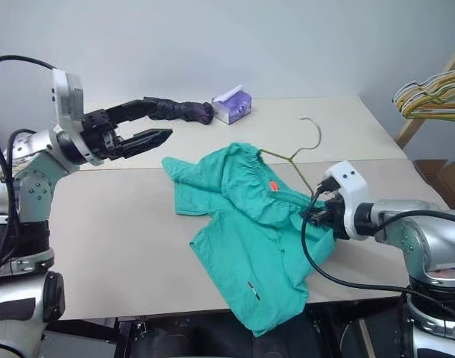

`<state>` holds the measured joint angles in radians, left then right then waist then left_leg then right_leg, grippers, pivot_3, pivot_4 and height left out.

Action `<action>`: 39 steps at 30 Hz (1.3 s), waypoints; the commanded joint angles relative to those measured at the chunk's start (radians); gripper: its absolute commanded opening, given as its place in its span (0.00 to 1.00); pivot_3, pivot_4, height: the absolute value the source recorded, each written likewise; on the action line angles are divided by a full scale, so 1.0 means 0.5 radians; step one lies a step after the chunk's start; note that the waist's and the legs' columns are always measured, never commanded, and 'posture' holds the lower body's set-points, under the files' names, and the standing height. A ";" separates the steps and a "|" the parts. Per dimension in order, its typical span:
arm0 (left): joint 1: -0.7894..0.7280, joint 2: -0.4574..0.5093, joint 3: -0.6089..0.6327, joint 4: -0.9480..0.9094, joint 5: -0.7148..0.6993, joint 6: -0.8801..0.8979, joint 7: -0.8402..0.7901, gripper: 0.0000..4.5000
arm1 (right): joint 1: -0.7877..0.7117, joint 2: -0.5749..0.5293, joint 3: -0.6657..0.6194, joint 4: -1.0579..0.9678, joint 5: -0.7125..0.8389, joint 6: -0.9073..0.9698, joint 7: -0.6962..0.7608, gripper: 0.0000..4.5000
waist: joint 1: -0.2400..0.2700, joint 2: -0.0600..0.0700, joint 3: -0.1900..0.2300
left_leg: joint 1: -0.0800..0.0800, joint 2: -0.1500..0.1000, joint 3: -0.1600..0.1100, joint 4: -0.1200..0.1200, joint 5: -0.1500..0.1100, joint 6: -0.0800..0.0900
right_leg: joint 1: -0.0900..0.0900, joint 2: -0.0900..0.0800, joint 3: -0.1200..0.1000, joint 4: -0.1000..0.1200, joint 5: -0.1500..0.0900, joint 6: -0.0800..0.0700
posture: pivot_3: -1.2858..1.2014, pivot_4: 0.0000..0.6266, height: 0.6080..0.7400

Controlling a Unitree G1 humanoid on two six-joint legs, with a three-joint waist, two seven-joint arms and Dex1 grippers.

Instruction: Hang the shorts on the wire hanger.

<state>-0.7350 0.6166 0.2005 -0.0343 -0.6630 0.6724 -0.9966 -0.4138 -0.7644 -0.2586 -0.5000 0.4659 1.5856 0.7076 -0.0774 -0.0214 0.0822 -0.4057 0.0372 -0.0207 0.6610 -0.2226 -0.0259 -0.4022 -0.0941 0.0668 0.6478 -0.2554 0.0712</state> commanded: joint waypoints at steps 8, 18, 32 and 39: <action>-0.162 -0.041 0.110 -0.142 -0.414 0.298 0.142 0.99 | 0.021 0.349 -0.660 0.142 -0.173 0.058 -0.789 0.00 | -0.102 0.000 0.000 | 0.002 0.001 -0.001 -0.001 0.000 0.000 | 0.002 0.002 0.000 -0.001 0.000 -0.001 | 0.43 0.14 1.00; -0.431 -0.194 0.020 -0.084 -0.421 0.212 0.181 0.99 | -0.206 0.150 -1.053 0.527 -0.004 0.058 -1.240 0.00 | -0.208 0.006 0.002 | 0.003 0.001 -0.001 -0.003 0.000 0.000 | 0.004 0.003 0.001 -0.004 0.000 -0.001 | 0.42 0.14 1.00; -0.445 -0.176 -0.018 -0.026 -0.341 0.134 0.154 0.99 | -1.079 -0.256 -1.252 1.356 -0.205 0.058 -1.803 0.00 | -0.363 0.028 0.012 | 0.024 -0.001 0.003 -0.014 -0.001 0.001 | 0.025 0.001 0.006 -0.013 -0.006 0.005 | 0.41 0.12 1.00; -0.441 -0.170 -0.016 -0.014 -0.318 0.095 0.167 0.99 | -1.383 -0.324 -1.374 1.666 -0.512 -0.006 -1.921 0.00 | -0.376 0.031 0.014 | 0.029 -0.002 0.007 -0.024 0.000 0.001 | 0.025 0.000 0.009 -0.015 -0.011 0.011 | 0.41 0.10 1.00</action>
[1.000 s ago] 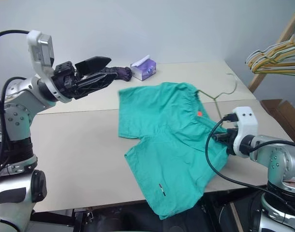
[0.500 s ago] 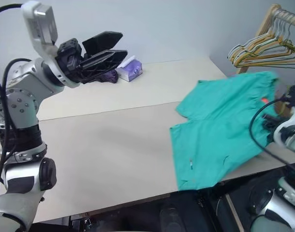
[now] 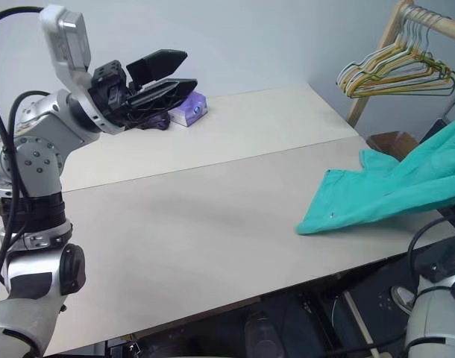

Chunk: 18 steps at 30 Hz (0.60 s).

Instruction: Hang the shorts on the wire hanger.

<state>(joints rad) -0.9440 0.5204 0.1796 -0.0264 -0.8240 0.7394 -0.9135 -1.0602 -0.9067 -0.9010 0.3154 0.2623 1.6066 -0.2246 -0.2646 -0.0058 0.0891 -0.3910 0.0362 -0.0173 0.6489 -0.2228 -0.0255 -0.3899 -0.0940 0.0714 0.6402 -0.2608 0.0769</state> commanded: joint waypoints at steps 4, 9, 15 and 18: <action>-0.016 0.032 0.026 -0.053 0.000 -0.035 0.005 0.99 | -0.088 -0.031 -0.150 0.096 -0.210 -0.145 -0.086 0.00 | -0.001 0.001 0.000 | 0.002 -0.001 0.000 -0.002 0.000 0.000 | 0.000 0.000 0.002 0.000 -0.002 0.004 | 0.42 0.10 1.00; 0.004 0.055 0.025 -0.074 0.009 -0.032 0.006 0.99 | -0.076 -0.020 -0.272 0.152 -0.298 -0.278 -0.138 0.00 | -0.002 0.005 0.000 | 0.004 -0.001 0.002 -0.004 0.000 0.000 | 0.000 0.000 0.004 0.001 -0.003 0.004 | 0.42 0.08 1.00; 0.002 0.063 0.017 -0.086 0.011 -0.042 0.012 0.99 | -0.022 0.007 -0.241 0.118 -0.318 -0.260 -0.086 0.00 | -0.004 0.005 0.000 | 0.005 -0.001 0.003 -0.005 0.001 -0.001 | 0.000 0.000 0.005 0.000 -0.003 0.005 | 0.42 0.08 1.00; 0.021 0.061 0.007 -0.104 0.010 -0.035 0.014 1.00 | 0.014 0.054 -0.215 0.032 -0.329 -0.249 -0.072 0.22 | -0.009 0.005 0.000 | 0.005 -0.001 0.003 -0.005 0.001 -0.001 | 0.001 0.000 0.005 0.001 -0.003 0.005 | 0.41 0.08 1.00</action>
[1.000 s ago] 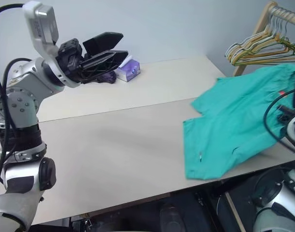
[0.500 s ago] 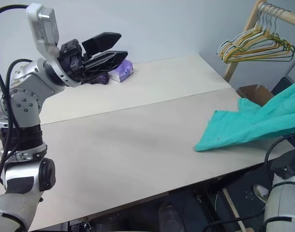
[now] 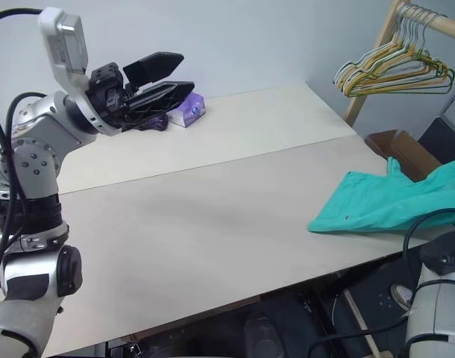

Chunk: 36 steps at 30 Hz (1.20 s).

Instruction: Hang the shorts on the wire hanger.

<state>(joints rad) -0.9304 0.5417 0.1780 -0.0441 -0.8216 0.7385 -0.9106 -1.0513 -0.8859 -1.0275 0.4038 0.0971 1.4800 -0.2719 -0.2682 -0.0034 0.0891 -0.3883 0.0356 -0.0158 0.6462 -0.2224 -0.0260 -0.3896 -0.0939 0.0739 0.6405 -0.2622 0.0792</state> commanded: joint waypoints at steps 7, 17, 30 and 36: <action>-0.008 0.023 0.004 -0.074 0.000 -0.021 0.007 1.00 | 0.317 0.023 0.325 -0.467 -0.012 -0.172 0.173 0.75 | -0.009 0.000 0.000 | 0.000 0.000 -0.001 0.000 0.000 0.000 | 0.001 0.000 0.000 0.000 0.000 0.001 | 0.41 0.08 1.00; 0.026 0.015 0.013 -0.087 0.003 -0.071 -0.021 1.00 | 0.987 0.092 0.681 -0.982 -0.195 -0.970 0.259 0.99 | -0.045 0.000 0.000 | 0.003 0.000 -0.001 0.000 0.001 -0.001 | 0.003 0.000 0.000 0.001 -0.001 0.002 | 0.41 0.09 1.00; 0.434 0.272 -0.112 -0.157 0.386 -0.294 -0.109 1.00 | 1.384 0.289 0.766 -1.580 0.321 -2.102 0.989 0.99 | -0.064 -0.006 0.003 | 0.010 0.001 0.000 -0.002 0.001 -0.001 | 0.006 0.003 0.004 0.002 -0.001 0.002 | 0.43 0.11 1.00; 0.779 0.400 -0.064 -0.395 0.470 -0.345 -0.077 1.00 | 1.241 0.171 1.251 -1.480 0.794 -1.964 1.784 0.99 | -0.030 -0.021 0.013 | 0.010 0.002 -0.002 -0.002 0.001 -0.001 | 0.007 0.003 0.004 0.001 0.000 0.001 | 0.47 0.12 1.00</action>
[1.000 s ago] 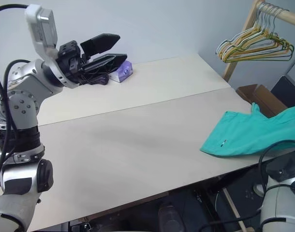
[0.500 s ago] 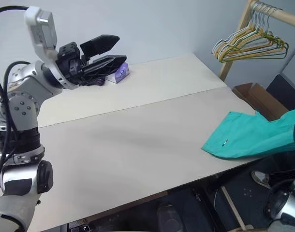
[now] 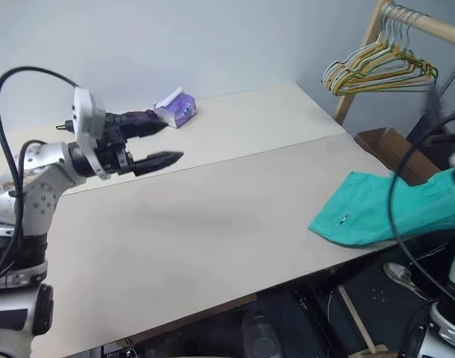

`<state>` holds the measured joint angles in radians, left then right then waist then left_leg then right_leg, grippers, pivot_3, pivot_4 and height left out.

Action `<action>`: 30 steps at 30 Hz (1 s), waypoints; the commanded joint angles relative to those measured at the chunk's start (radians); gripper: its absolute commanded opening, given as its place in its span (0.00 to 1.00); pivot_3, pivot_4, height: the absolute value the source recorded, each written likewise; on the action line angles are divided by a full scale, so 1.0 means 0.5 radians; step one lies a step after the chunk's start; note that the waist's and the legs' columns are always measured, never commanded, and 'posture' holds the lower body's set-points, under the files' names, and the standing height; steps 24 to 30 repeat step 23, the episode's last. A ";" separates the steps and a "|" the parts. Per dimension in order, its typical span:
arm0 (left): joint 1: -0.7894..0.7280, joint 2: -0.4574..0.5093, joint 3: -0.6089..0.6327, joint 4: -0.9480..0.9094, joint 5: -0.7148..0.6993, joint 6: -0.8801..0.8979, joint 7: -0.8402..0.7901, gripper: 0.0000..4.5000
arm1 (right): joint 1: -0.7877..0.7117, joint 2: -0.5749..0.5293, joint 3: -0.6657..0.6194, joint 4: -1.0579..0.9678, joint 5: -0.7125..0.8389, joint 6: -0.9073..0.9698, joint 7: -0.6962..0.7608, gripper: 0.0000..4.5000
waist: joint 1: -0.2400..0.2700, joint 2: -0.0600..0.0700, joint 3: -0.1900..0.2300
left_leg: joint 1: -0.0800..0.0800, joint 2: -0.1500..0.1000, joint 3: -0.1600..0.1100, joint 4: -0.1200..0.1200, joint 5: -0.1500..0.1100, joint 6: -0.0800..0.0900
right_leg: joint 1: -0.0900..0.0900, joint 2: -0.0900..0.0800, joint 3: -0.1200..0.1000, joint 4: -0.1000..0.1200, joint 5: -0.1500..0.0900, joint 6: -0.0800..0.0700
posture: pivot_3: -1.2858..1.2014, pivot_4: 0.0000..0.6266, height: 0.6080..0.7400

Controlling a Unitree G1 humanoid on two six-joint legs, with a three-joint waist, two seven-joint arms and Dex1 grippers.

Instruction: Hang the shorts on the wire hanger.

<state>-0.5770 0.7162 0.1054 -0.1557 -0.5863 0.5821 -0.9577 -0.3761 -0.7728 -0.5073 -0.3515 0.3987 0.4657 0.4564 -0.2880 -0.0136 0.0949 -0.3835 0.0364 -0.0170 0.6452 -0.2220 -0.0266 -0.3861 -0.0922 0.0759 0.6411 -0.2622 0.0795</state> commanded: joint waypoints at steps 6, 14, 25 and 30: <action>0.390 0.124 0.233 -0.505 -0.089 0.044 0.098 1.00 | -0.356 -0.051 0.765 0.401 0.120 -0.051 0.876 0.99 | 0.173 -0.019 0.019 | -0.003 0.000 -0.002 -0.001 0.000 0.000 | -0.003 -0.001 -0.002 -0.001 0.000 -0.001 | 0.52 0.14 1.00; 0.718 0.250 0.405 -0.751 -0.145 0.112 0.155 1.00 | -0.504 0.005 0.981 0.671 0.078 -0.159 1.237 0.99 | 0.472 -0.022 0.026 | -0.011 0.001 -0.002 -0.001 -0.001 0.001 | -0.010 -0.001 -0.008 -0.007 0.010 -0.017 | 0.55 0.14 1.00; 0.727 0.269 0.347 -0.744 -0.137 0.087 0.148 1.00 | -0.443 0.014 0.959 0.586 0.072 -0.147 1.246 0.99 | 0.580 -0.023 0.027 | -0.012 0.002 0.000 -0.001 -0.001 0.000 | -0.006 -0.001 -0.012 -0.017 0.012 -0.021 | 0.54 0.15 1.00; 0.727 0.269 0.347 -0.744 -0.137 0.087 0.148 1.00 | -0.443 0.014 0.959 0.586 0.072 -0.147 1.246 0.99 | 0.580 -0.023 0.027 | -0.012 0.002 0.000 -0.001 -0.001 0.000 | -0.006 -0.001 -0.012 -0.017 0.012 -0.021 | 0.54 0.15 1.00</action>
